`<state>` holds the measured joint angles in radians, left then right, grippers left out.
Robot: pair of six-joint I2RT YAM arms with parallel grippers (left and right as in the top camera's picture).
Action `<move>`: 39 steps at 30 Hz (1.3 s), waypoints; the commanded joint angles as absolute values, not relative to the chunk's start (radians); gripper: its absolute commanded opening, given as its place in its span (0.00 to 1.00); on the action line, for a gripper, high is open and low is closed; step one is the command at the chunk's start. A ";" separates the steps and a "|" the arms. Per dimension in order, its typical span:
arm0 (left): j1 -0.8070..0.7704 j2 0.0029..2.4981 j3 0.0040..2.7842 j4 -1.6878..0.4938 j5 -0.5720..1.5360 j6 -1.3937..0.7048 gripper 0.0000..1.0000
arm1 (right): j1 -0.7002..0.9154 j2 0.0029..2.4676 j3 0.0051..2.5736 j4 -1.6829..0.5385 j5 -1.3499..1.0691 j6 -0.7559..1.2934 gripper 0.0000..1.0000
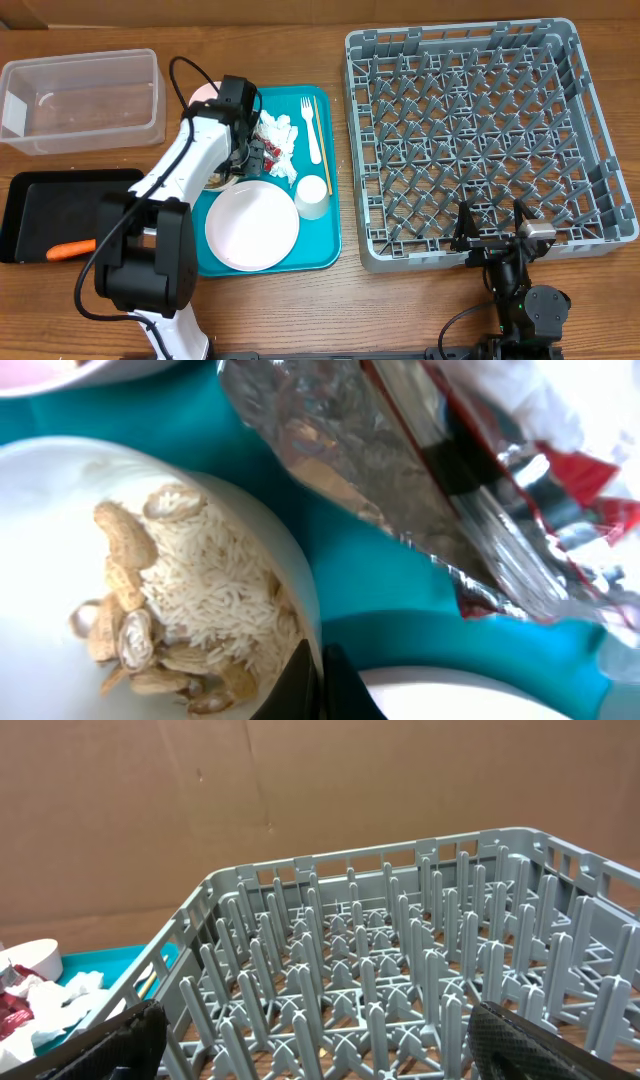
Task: Sort waste into correct bins and load items into the dishwasher rack
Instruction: 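Move the left gripper to the lower white bowl and grasp its rim, then carry the bowl over the black tray and tip out the rice and peanuts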
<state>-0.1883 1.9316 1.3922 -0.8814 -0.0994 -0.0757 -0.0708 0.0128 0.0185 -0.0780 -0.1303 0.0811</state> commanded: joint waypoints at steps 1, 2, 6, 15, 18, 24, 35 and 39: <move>-0.186 1.885 1.507 -0.952 -0.067 -0.113 0.04 | -0.074 0.003 0.008 -0.073 -0.125 0.078 1.00; -0.186 1.880 1.533 -0.975 -0.058 -0.115 0.04 | -0.074 0.003 0.008 -0.073 -0.125 0.078 1.00; -0.186 1.852 1.643 -1.076 -0.051 -0.165 0.04 | -0.074 0.003 0.008 -0.073 -0.125 0.078 1.00; -0.136 1.701 1.752 -1.227 -0.051 -0.257 0.04 | -0.074 0.003 0.008 -0.073 -0.125 0.078 1.00; -0.072 1.642 1.752 -1.248 -0.050 -0.287 0.04 | -0.074 0.003 0.008 -0.073 -0.125 0.078 1.00; 0.117 1.589 1.751 -1.285 0.065 -0.292 0.04 | -0.074 0.003 0.008 -0.073 -0.125 0.078 1.00; 0.460 1.590 1.630 -1.218 0.354 -0.200 0.04 | -0.074 0.003 0.008 -0.073 -0.125 0.078 1.00; 0.588 1.592 1.534 -1.132 0.541 -0.145 0.04 | -0.074 0.003 0.008 -0.073 -0.125 0.078 1.00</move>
